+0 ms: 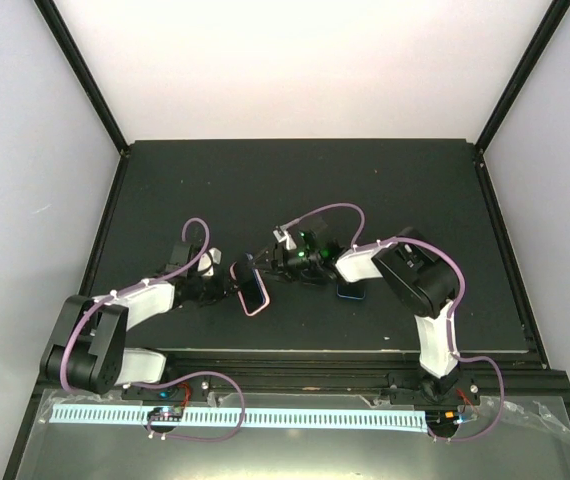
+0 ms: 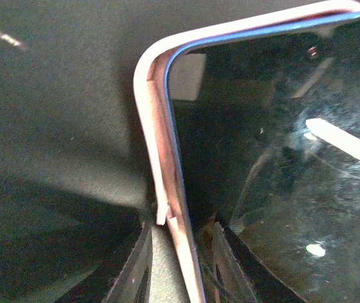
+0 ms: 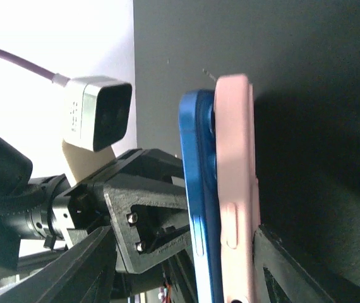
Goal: Put the phone into the phone case
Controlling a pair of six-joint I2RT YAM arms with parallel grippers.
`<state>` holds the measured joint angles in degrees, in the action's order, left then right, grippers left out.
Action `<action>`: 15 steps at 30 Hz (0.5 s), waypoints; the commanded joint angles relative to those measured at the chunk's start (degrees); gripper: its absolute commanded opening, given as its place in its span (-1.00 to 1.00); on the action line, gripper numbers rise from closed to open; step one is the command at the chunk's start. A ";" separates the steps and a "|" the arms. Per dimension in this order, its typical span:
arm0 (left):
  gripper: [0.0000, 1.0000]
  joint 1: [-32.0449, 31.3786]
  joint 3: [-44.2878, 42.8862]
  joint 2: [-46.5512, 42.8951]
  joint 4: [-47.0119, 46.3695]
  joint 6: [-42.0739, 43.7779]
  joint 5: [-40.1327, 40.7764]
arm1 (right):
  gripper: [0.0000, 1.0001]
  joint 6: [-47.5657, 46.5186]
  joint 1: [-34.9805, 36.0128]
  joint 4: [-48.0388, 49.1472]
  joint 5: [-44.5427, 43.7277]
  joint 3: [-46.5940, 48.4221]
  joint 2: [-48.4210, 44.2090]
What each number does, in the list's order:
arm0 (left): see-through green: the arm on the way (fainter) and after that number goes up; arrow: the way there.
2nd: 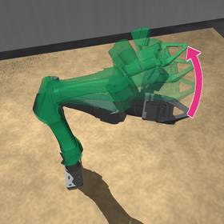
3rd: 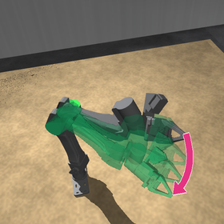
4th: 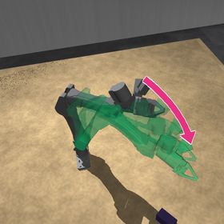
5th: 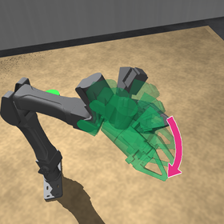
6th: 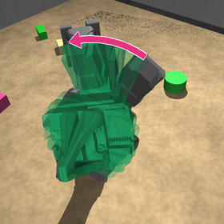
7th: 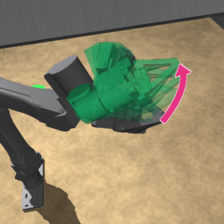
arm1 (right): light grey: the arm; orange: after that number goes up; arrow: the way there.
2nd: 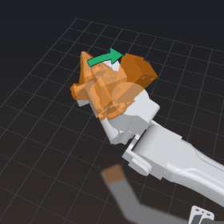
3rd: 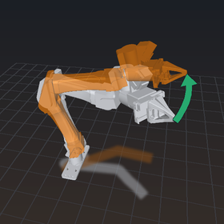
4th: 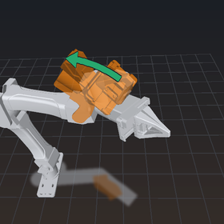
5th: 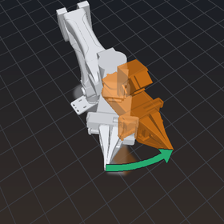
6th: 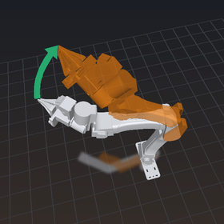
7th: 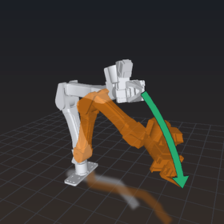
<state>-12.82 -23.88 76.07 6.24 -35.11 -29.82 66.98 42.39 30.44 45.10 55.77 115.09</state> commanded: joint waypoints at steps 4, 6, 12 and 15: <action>-0.41 -0.45 0.45 -0.87 5.53 2.11 2.86 | 0.17 -2.16 2.12 -1.49 5.71 1.45 0.12; -0.41 -0.50 0.66 -0.83 5.45 2.08 2.90 | 0.15 -3.01 2.11 -3.27 6.65 2.88 0.93; -0.39 -0.45 0.94 -1.82 5.64 1.84 3.03 | 0.01 -5.33 2.26 -6.31 6.32 4.31 0.85; -0.36 -0.45 0.85 -2.32 5.34 1.50 2.49 | 0.01 -7.92 2.47 -10.17 6.41 5.98 1.52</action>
<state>-12.84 -23.86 74.28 9.19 -34.17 -28.23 63.05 43.72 24.08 48.82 58.76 115.37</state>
